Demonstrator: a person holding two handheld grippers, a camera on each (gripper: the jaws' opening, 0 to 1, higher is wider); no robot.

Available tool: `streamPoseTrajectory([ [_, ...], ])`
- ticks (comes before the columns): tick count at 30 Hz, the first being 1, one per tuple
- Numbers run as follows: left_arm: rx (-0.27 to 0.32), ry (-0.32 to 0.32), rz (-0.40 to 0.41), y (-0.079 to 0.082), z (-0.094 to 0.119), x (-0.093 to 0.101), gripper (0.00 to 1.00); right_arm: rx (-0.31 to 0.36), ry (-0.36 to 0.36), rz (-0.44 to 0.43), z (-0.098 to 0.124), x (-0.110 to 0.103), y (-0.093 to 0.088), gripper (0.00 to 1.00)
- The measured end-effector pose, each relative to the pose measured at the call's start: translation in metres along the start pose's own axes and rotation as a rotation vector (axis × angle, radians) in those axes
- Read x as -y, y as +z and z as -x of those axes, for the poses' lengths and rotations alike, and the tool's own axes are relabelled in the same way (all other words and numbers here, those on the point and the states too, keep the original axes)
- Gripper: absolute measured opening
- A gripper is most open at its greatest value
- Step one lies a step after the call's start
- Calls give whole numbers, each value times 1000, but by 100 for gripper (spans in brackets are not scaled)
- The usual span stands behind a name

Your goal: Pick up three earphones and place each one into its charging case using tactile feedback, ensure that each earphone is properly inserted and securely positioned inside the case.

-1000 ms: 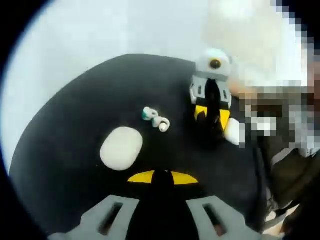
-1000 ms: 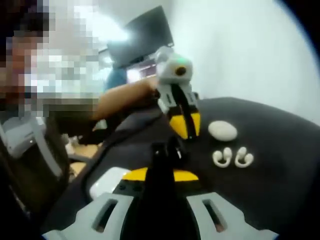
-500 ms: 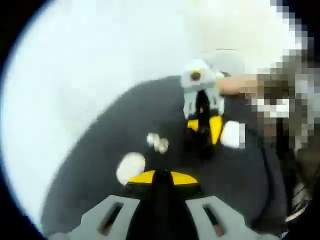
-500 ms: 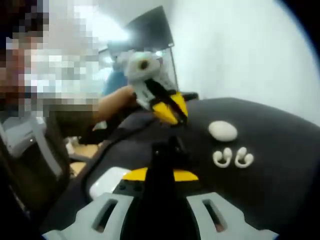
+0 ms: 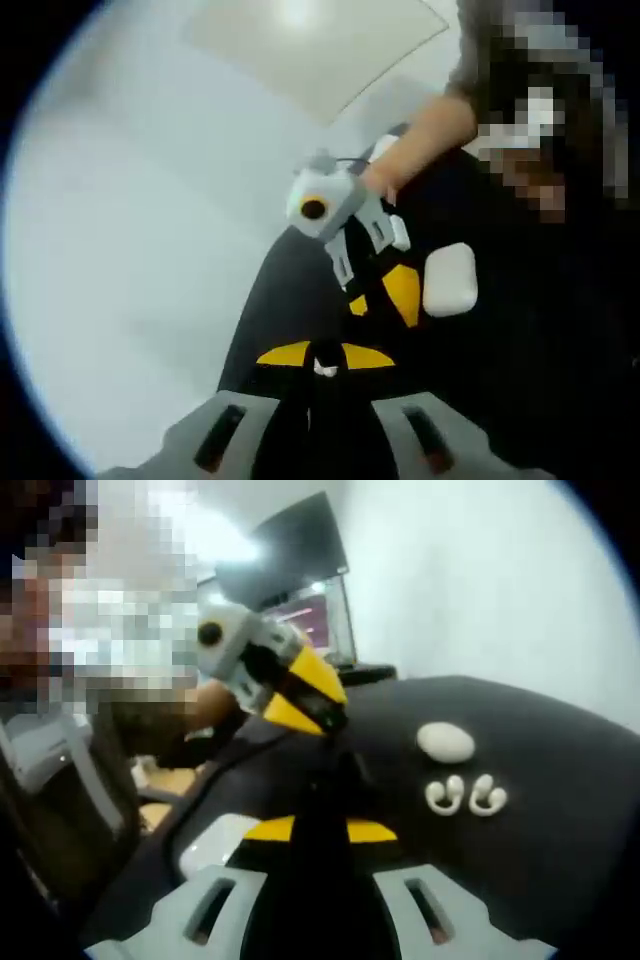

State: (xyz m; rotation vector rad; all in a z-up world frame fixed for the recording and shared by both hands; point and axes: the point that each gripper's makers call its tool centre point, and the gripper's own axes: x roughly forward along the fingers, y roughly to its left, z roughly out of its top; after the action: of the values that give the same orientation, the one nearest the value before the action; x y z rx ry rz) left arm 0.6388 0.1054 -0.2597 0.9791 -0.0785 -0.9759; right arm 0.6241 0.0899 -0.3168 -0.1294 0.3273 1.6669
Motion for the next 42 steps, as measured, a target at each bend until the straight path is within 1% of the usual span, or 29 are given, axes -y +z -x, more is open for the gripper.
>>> streamPoseTrajectory([
  [2,-6,-4,-1,0,-3,2,8,0,1,0,0,0,0,18],
  [5,-26,-12,-27,-4,-8,4,8,0,1,-1,0,0,0,18],
  [8,-24,-20,-31,-3,-8,5,8,2,3,-2,0,0,0,18],
  [10,-7,-40,-11,0,-7,8,8,2,4,-1,-1,0,0,18],
  [11,-5,-40,-15,1,-6,9,8,2,4,-3,-1,0,0,18],
  [15,-19,-44,-57,1,-4,12,8,2,4,-3,-1,-1,0,18],
  [16,-35,-40,-79,-1,-3,12,8,2,4,-3,-1,-1,1,18],
  [23,-30,-45,-135,2,-4,15,8,2,4,-3,-1,0,1,18],
  [29,-32,-53,-199,1,-5,19,8,3,8,-4,-1,-1,1,18],
  [33,-22,-63,-191,2,-4,19,8,5,8,-3,-1,-1,2,18],
  [35,-6,-84,-154,3,-3,21,8,5,8,-4,-1,-1,2,18],
  [37,4,-94,-135,4,-2,21,8,4,8,-4,-1,0,2,18],
  [42,-1,-110,-115,3,-1,22,9,4,9,-4,-1,-1,1,18],
])
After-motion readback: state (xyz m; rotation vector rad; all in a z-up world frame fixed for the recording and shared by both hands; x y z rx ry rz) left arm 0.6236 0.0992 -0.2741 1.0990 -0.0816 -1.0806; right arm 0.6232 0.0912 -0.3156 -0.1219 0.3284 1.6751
